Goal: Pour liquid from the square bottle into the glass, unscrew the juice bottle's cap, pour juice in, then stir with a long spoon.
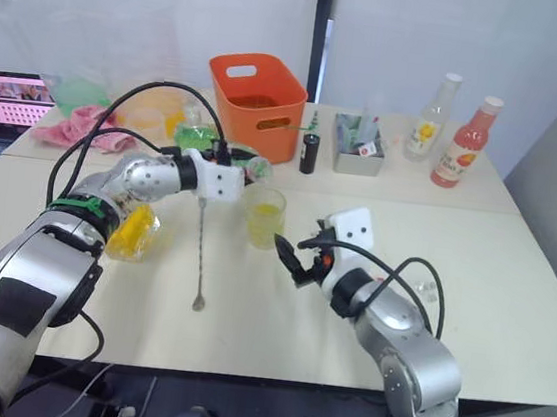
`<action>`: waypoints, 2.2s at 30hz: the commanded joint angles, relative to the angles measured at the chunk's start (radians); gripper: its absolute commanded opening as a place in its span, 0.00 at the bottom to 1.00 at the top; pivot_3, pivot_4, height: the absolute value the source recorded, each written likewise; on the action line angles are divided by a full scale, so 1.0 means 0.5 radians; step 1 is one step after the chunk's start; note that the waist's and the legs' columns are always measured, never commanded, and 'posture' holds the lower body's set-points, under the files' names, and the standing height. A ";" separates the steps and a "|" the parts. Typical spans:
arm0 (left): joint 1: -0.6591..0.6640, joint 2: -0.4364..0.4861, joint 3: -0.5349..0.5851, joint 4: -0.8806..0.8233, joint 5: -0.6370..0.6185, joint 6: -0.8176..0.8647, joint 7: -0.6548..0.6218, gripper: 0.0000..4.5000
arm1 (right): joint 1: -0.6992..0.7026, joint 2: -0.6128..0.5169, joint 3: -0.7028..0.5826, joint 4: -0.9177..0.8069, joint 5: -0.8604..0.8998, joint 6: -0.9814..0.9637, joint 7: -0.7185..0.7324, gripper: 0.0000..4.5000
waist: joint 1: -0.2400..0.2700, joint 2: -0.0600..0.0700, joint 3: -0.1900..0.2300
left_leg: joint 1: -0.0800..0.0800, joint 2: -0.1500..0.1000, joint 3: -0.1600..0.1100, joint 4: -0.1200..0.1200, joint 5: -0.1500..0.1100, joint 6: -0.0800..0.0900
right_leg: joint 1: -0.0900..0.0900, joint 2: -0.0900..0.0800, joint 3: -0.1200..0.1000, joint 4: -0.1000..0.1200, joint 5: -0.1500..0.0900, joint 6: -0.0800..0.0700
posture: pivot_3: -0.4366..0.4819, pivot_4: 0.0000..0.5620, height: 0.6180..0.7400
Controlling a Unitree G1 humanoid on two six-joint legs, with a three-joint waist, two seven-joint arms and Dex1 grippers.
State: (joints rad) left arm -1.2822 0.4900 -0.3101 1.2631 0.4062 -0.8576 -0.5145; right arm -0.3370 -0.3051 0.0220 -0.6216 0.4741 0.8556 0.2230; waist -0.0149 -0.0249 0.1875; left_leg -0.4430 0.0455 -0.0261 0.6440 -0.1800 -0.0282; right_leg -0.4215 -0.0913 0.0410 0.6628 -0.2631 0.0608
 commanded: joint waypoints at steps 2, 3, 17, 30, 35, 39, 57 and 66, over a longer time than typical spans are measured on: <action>-0.121 0.031 0.336 -0.168 -0.513 0.257 -0.589 0.31 | -0.046 -0.046 -0.075 -0.024 0.028 -0.045 0.067 1.00 | -0.004 0.000 0.000 | 0.000 0.000 0.000 0.000 0.000 0.000 | 0.000 0.000 0.000 0.000 0.000 0.000 | 0.48 0.27 0.99; -0.128 0.043 0.394 -0.206 -0.606 0.351 -0.726 0.31 | -0.054 -0.058 -0.084 -0.017 0.035 -0.043 0.084 1.00 | -0.005 0.000 0.000 | 0.000 0.000 0.000 0.000 0.000 0.000 | 0.000 0.000 0.000 0.001 0.000 0.000 | 0.48 0.27 0.99; 0.353 0.543 0.829 -1.700 -1.547 2.385 -1.622 0.31 | -0.211 -0.395 -0.139 0.328 0.104 -0.131 0.588 1.00 | -0.065 0.001 0.000 | 0.002 0.001 -0.004 0.000 0.000 0.000 | 0.002 0.002 0.001 0.004 0.000 0.000 | 0.48 0.27 0.99; 1.307 1.069 1.811 -2.747 -2.516 3.619 -1.427 0.31 | -0.333 -0.596 -0.114 0.457 0.325 -0.215 1.216 1.00 | -0.061 0.000 0.000 | 0.005 0.005 -0.003 0.001 0.000 0.000 | 0.002 0.004 0.003 0.001 0.000 -0.001 | 0.48 0.27 0.99; 1.838 1.165 2.189 -2.935 -2.501 3.708 -1.374 0.31 | -0.373 -0.636 -0.043 0.458 0.385 -0.219 1.393 1.00 | -0.053 0.000 0.000 | 0.007 0.006 -0.003 0.002 0.001 -0.001 | 0.002 0.005 0.003 0.002 -0.001 -0.003 | 0.48 0.27 0.99; 2.167 1.182 2.457 -2.947 -2.451 3.686 -1.372 0.31 | -0.425 -0.627 0.013 0.497 0.373 -0.235 1.457 1.00 | -0.052 -0.002 0.000 | 0.008 0.007 -0.002 0.002 0.002 -0.003 | 0.001 0.006 0.003 0.002 -0.002 -0.005 | 0.48 0.27 0.99; 1.912 1.178 2.022 -2.168 -1.843 2.688 -1.008 0.31 | -0.383 -0.538 0.023 0.414 0.374 -0.189 1.283 1.00 | 0.011 -0.022 -0.009 | 0.008 0.008 0.000 0.001 0.003 -0.004 | 0.001 0.005 0.002 0.000 -0.004 -0.008 | 0.48 0.27 0.99; 1.487 1.034 1.630 -1.724 -1.664 2.305 -0.888 0.31 | -0.323 -0.507 -0.007 0.307 0.408 -0.141 1.118 1.00 | -0.006 -0.023 -0.009 | 0.008 0.008 0.000 0.000 0.003 -0.004 | 0.000 0.006 0.002 0.003 -0.003 -0.008 | 0.48 0.27 0.99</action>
State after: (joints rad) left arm -0.5007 0.9885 0.4822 0.4006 -0.4255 0.3462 -0.9738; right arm -0.4931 -0.5610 0.0504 -0.4265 0.6523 0.7858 0.7942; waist -0.0178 -0.0364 0.1830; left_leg -0.4392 0.0494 -0.0263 0.6440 -0.1786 -0.0304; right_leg -0.4218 -0.0881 0.0421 0.6646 -0.2648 0.0568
